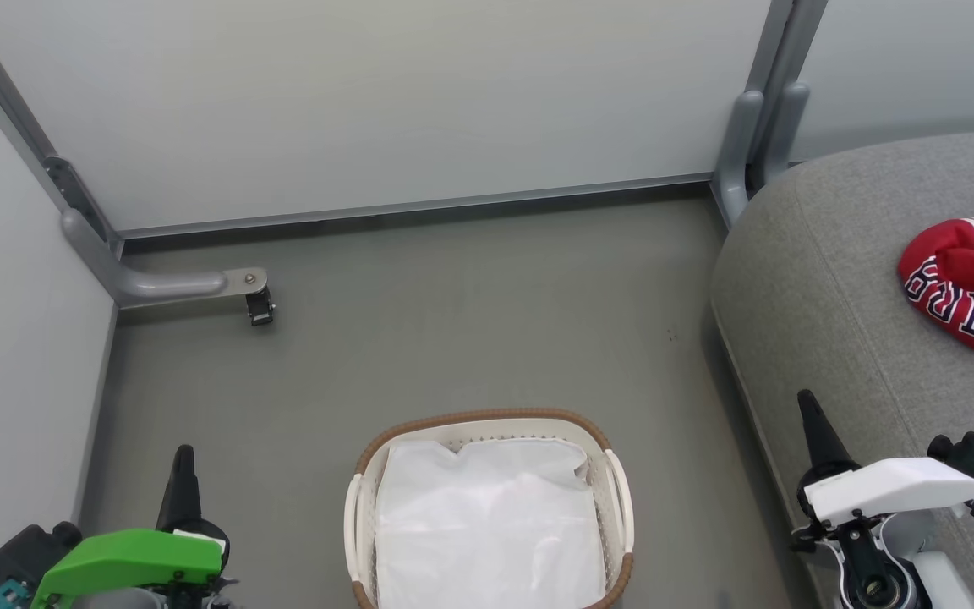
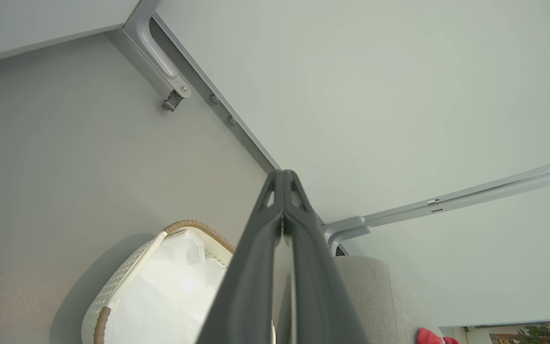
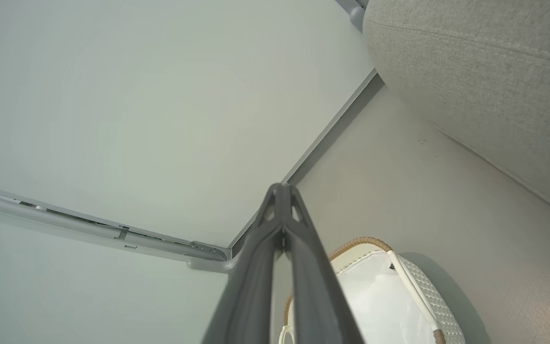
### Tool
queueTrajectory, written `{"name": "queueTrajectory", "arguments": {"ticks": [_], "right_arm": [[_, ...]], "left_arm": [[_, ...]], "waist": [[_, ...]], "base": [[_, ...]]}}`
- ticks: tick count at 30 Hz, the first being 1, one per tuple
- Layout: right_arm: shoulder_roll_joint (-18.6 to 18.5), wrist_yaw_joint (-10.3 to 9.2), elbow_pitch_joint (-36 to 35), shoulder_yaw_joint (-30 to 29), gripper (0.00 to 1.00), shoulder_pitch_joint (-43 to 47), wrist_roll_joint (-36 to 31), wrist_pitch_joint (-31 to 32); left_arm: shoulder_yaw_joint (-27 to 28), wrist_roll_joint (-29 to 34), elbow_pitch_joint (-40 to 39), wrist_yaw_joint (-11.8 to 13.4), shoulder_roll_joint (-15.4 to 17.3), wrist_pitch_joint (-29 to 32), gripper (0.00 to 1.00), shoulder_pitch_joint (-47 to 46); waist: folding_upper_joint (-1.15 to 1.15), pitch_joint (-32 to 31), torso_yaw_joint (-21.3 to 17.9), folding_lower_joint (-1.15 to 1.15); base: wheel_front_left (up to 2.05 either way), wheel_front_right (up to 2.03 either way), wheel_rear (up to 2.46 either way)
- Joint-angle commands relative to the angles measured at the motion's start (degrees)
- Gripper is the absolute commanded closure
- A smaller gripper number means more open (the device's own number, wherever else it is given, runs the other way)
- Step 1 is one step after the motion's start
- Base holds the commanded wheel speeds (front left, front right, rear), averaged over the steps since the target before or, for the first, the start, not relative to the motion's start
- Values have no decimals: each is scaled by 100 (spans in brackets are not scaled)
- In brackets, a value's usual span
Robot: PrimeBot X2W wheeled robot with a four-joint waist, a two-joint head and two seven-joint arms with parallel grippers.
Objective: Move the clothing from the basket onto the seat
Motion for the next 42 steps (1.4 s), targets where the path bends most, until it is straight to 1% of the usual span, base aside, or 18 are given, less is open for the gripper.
{"name": "queueTrajectory", "arguments": {"ticks": [1, 22, 42], "right_arm": [[-29, -2, -90, -48, 100, 19, 169, 34], [-37, -3, -238, -223, 100, 76, 1371, 341], [-45, -3, -350, -359, 100, 108, 2327, 583]], "left_arm": [[36, -172, -90, -38, 36, 42, 100, -165], [132, -1319, -157, -120, 44, 343, 100, -263], [216, -2231, -216, -193, 50, 584, 100, -349]], "waist": [[0, -2, 0, 0], [0, -39, -5, 0], [0, -73, -9, 0]], "base": [[0, 0, 0], [0, 0, 0], [0, 0, 0]]}}
